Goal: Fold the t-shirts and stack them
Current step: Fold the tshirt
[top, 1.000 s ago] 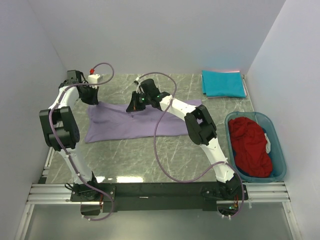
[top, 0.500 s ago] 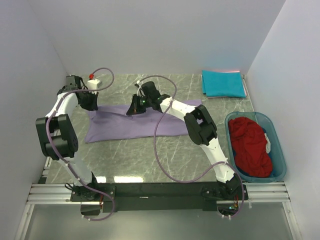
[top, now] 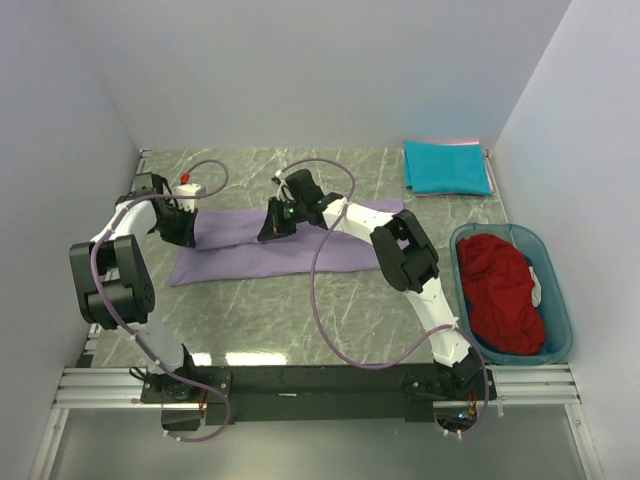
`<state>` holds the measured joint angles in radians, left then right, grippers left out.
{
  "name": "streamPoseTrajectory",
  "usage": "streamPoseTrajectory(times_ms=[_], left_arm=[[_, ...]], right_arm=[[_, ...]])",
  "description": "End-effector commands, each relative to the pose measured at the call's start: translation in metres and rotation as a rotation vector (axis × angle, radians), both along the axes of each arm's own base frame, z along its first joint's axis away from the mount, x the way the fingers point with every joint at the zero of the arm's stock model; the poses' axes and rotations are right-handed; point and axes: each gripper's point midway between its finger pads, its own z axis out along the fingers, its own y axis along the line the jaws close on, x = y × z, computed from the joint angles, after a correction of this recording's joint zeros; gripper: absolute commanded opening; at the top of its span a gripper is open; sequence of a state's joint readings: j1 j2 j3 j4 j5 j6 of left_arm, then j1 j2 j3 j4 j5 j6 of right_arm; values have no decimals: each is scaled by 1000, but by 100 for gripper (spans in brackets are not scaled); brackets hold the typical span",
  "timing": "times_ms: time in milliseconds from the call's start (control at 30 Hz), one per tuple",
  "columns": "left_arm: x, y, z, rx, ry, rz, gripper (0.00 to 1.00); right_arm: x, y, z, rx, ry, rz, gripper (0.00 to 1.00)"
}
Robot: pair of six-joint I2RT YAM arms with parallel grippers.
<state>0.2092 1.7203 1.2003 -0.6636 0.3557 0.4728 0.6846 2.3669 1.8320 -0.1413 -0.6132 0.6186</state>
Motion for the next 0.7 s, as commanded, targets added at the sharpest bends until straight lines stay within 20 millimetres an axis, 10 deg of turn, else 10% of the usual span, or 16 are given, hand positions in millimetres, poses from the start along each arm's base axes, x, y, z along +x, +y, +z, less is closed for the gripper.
streamPoseTrajectory(times_ms=[0,100,200,400,667], left_arm=[[-4,8,-5,22,19,-1,1],[-7,11,3,22,12,1,5],[-11,9,21,-12,-10,-6,39],[-20,-15,46,-105,-79,-5,47],[-19,-51,21,-221,-1,112,56]], right_arm=[[-1,-3,24,-19,-38,29,11],[0,-14,35,-45,-76,40,43],[1,-36,65,-44,-141,54,61],[12,-98,78,-196,-218,76,62],[47,-227,31,-692,-268,93,48]])
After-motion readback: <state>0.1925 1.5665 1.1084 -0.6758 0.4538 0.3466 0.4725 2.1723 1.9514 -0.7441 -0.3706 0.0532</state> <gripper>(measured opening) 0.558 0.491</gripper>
